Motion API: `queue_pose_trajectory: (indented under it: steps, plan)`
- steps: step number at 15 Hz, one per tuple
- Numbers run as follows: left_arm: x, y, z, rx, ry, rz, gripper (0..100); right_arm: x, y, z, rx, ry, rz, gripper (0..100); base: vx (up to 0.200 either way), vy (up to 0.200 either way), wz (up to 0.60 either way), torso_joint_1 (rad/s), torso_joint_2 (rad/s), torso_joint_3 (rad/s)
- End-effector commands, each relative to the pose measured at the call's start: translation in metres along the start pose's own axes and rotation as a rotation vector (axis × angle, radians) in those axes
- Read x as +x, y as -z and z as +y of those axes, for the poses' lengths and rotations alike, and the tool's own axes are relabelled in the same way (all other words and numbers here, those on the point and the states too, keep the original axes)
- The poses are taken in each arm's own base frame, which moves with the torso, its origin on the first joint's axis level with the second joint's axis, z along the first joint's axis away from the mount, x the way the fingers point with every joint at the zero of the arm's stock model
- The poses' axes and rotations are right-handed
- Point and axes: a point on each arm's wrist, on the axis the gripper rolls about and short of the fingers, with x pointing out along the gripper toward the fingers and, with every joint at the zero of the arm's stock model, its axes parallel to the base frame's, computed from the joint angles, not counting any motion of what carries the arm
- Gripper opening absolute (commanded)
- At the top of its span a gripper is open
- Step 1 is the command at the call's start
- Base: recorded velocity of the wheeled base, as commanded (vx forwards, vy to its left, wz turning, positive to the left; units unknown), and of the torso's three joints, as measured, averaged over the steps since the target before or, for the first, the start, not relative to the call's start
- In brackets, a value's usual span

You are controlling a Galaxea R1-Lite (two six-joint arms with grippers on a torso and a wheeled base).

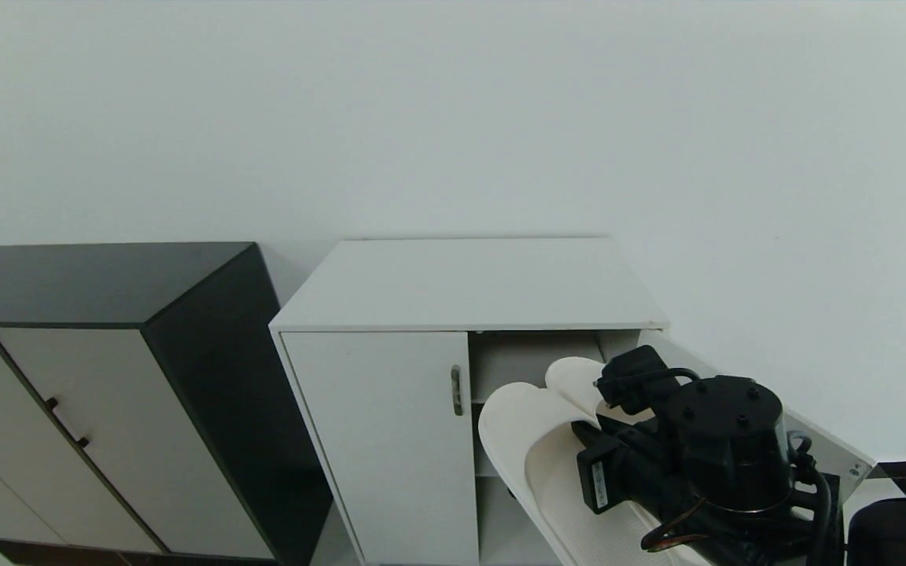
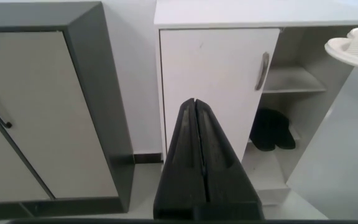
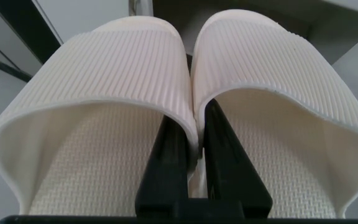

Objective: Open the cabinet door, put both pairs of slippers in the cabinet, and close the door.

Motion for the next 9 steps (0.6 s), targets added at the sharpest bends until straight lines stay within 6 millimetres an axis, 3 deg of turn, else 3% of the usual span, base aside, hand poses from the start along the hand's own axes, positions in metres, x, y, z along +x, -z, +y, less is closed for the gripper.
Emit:
queue_pose_trajectory:
  steps: [1, 9]
  plan:
    - [0.0, 0.0, 0.0, 0.0, 0.0, 0.0, 0, 0.0002, 0.0003, 0.0002, -0.001, 0.0, 0.001, 0, 0.0, 0.0, 0.0, -0.232, 0.55, 0.315]
    - [0.0, 0.0, 0.0, 0.0, 0.0, 0.0, 0, 0.0, 0.0011, -0.0001, -0.002, 0.0, 0.004, 0, 0.0, 0.0, 0.0, -0.207, 0.53, 0.319]
